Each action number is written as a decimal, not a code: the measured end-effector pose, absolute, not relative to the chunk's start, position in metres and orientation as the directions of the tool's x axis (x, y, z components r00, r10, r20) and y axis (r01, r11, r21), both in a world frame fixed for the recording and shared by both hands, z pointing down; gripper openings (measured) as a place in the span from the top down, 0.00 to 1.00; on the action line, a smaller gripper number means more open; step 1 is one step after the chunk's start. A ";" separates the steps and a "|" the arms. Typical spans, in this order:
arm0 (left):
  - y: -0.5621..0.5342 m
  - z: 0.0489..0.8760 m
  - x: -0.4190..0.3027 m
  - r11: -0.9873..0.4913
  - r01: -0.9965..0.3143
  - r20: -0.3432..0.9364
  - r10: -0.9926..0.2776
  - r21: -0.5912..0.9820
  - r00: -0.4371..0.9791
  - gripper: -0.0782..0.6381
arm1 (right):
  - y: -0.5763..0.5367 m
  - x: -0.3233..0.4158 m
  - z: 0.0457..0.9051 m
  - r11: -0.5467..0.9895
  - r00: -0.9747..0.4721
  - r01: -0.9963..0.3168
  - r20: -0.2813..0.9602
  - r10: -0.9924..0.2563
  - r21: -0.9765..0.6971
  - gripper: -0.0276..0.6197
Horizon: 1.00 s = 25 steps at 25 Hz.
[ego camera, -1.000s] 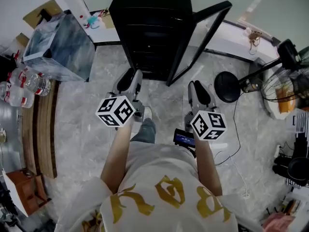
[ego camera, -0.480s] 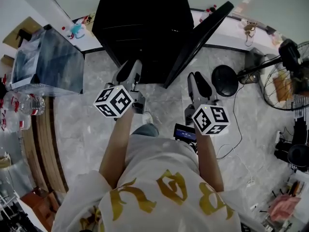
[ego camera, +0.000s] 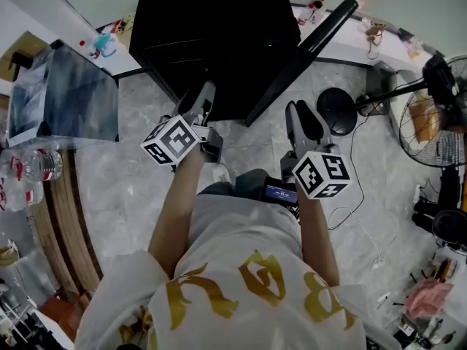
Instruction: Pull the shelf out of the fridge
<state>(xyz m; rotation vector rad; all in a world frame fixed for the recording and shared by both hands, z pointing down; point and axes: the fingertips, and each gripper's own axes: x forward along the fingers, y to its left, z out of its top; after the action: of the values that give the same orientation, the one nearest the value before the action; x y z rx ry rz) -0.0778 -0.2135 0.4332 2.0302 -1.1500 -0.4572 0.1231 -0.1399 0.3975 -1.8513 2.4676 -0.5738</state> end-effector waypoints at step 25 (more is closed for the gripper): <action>-0.301 0.539 -0.078 0.046 -0.237 0.135 -0.919 0.970 0.372 0.62 | -0.194 0.102 0.434 0.354 -0.455 -0.861 0.243 -0.857 -0.366 0.75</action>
<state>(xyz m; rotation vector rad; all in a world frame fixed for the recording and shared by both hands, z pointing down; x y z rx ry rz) -0.0777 -0.3011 0.5394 1.4609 -1.1065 -0.7304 0.1016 -0.1945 0.4340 -1.6450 2.5926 -0.7101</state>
